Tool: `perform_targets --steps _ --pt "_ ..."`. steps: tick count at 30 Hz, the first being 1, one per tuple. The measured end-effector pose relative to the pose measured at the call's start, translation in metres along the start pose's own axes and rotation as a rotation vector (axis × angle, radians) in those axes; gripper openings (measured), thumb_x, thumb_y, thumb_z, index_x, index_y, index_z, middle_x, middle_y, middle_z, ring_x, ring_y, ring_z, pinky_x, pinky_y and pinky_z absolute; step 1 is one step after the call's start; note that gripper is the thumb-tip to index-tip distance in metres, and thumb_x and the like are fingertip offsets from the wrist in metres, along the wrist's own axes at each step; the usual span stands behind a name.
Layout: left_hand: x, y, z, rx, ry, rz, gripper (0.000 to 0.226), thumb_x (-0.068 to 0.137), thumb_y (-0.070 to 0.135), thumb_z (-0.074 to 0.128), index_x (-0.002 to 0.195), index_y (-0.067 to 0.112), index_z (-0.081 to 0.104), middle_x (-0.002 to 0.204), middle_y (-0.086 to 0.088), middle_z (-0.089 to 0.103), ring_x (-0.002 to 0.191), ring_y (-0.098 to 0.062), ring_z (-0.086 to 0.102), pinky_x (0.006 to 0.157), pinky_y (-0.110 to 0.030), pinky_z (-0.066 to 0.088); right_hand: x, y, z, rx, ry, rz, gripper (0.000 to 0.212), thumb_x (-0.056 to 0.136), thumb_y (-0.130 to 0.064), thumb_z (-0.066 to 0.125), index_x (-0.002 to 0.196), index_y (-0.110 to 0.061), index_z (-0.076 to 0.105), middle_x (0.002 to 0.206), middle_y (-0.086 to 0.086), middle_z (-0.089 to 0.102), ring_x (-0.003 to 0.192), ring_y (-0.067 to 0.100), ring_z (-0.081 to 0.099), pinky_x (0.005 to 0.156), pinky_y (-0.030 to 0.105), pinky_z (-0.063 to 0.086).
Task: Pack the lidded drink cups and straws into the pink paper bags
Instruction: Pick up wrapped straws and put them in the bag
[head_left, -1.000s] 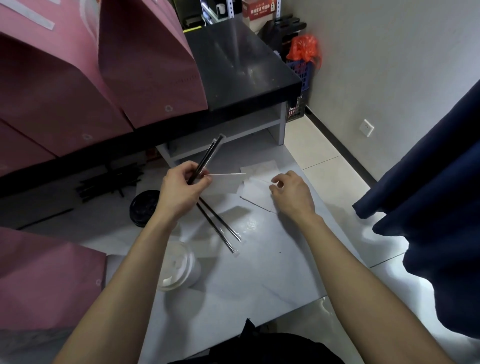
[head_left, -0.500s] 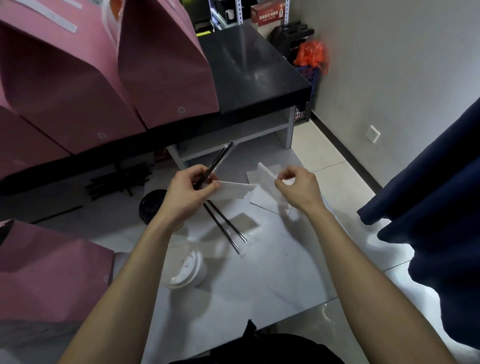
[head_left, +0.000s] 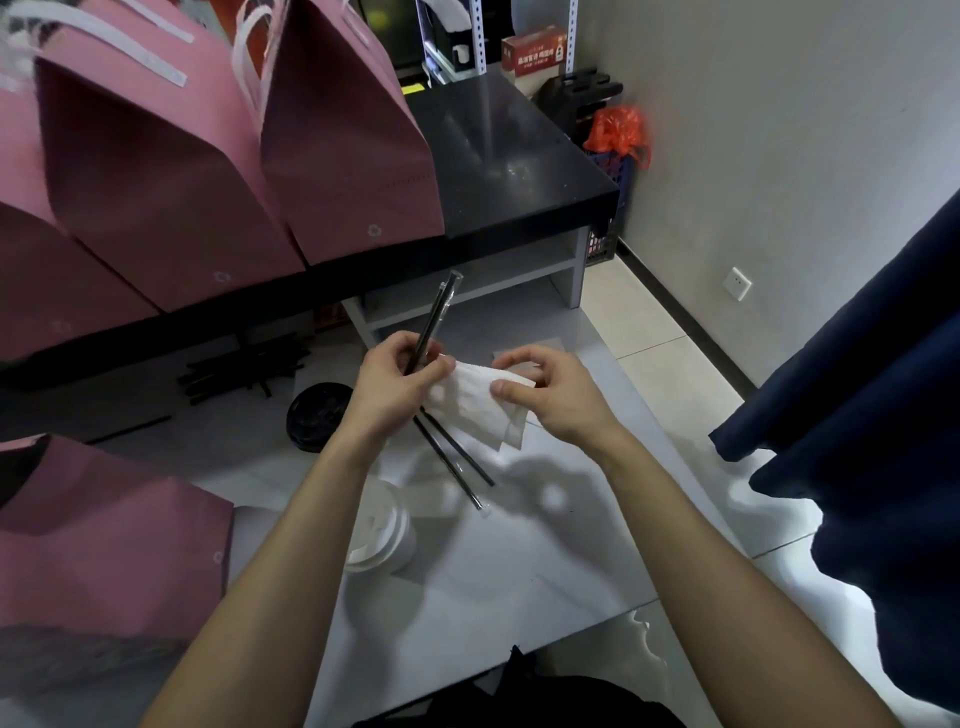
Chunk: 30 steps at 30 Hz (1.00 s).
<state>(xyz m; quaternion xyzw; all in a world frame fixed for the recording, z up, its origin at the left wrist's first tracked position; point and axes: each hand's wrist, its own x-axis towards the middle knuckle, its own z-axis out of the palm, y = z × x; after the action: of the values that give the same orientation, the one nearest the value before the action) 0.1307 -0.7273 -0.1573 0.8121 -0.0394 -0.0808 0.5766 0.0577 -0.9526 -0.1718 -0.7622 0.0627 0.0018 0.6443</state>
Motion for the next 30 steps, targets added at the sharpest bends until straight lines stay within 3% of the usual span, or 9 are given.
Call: perform_targets --steps 2,3,7,11,15,19,23,27,30 --pt "-0.004 0.0 -0.001 0.02 0.074 -0.037 0.04 0.081 0.073 0.079 0.105 0.043 0.07 0.107 0.012 0.076 0.09 -0.009 0.07 0.08 -0.033 0.055 0.002 0.004 0.0 -0.019 0.143 0.052 0.015 0.091 -0.017 0.085 0.101 -0.026 0.079 0.094 0.008 0.082 0.082 0.018 0.076 0.076 0.035 0.06" --pt "-0.006 0.0 -0.001 -0.006 0.085 -0.05 0.035 0.084 0.076 0.072 0.102 0.046 0.068 0.109 0.01 0.075 0.086 -0.012 0.065 0.079 -0.037 0.051 0.003 0.004 0.0 -0.008 0.204 0.085 0.017 0.092 -0.017 0.085 0.107 -0.022 0.08 0.099 0.009 0.081 0.089 0.021 0.077 0.082 0.04 0.063" --pt "-0.016 0.007 -0.001 -0.071 0.015 0.003 0.01 0.096 0.049 0.067 0.091 0.041 0.07 0.084 0.004 0.069 0.06 -0.013 0.055 0.052 -0.027 0.043 0.007 -0.007 0.005 0.062 0.276 0.088 0.031 0.095 -0.019 0.082 0.125 -0.014 0.078 0.108 0.009 0.082 0.1 0.025 0.078 0.099 0.047 0.06" --pt "-0.028 0.015 -0.004 -0.105 -0.047 0.058 0.009 0.105 0.015 0.072 0.111 0.019 0.078 0.079 0.001 0.071 0.069 -0.018 0.071 0.062 -0.03 0.057 0.01 -0.033 0.024 0.162 0.217 -0.027 0.022 0.097 -0.019 0.081 0.119 -0.018 0.08 0.097 -0.002 0.084 0.095 0.014 0.081 0.092 0.036 0.063" --pt "-0.043 0.031 -0.018 -0.178 -0.001 0.078 0.024 0.102 -0.003 0.072 0.124 -0.002 0.065 0.088 -0.009 0.076 0.083 -0.03 0.081 0.074 -0.04 0.068 0.008 -0.054 0.046 0.2 0.148 -0.118 0.01 0.095 -0.025 0.083 0.091 -0.034 0.082 0.092 -0.006 0.084 0.089 0.009 0.08 0.08 0.02 0.059" --pt "-0.058 0.045 -0.049 -0.143 0.056 0.099 0.017 0.097 -0.002 0.079 0.109 -0.004 0.068 0.096 -0.025 0.078 0.09 -0.036 0.082 0.083 -0.049 0.068 0.004 -0.079 0.074 0.153 0.126 -0.209 0.012 0.093 -0.031 0.085 0.098 -0.021 0.084 0.09 -0.001 0.083 0.086 0.019 0.08 0.077 0.035 0.061" --pt "-0.08 0.062 -0.108 -0.01 0.085 0.199 0.017 0.094 0.005 0.085 0.109 0.005 0.077 0.104 -0.011 0.082 0.102 -0.028 0.08 0.099 -0.047 0.063 -0.001 -0.124 0.112 0.117 0.046 -0.33 0.012 0.095 -0.025 0.083 0.105 -0.019 0.084 0.1 -0.003 0.083 0.099 0.02 0.08 0.094 0.053 0.062" --pt "-0.121 0.07 -0.214 0.133 0.155 0.33 0.017 0.097 0.016 0.083 0.113 0.02 0.078 0.105 0.005 0.082 0.1 -0.013 0.079 0.094 -0.031 0.063 -0.009 -0.182 0.166 0.042 -0.059 -0.492 0.009 0.094 -0.023 0.084 0.102 -0.02 0.083 0.1 -0.006 0.083 0.098 0.014 0.078 0.094 0.049 0.061" --pt "-0.162 0.068 -0.31 0.184 0.236 0.39 0.014 0.099 0.027 0.08 0.113 0.029 0.078 0.105 0.007 0.081 0.098 -0.013 0.079 0.087 -0.025 0.062 -0.022 -0.224 0.216 0.056 -0.155 -0.562 0.01 0.093 -0.018 0.084 0.099 -0.025 0.082 0.096 -0.01 0.082 0.091 0.008 0.076 0.087 0.038 0.063"
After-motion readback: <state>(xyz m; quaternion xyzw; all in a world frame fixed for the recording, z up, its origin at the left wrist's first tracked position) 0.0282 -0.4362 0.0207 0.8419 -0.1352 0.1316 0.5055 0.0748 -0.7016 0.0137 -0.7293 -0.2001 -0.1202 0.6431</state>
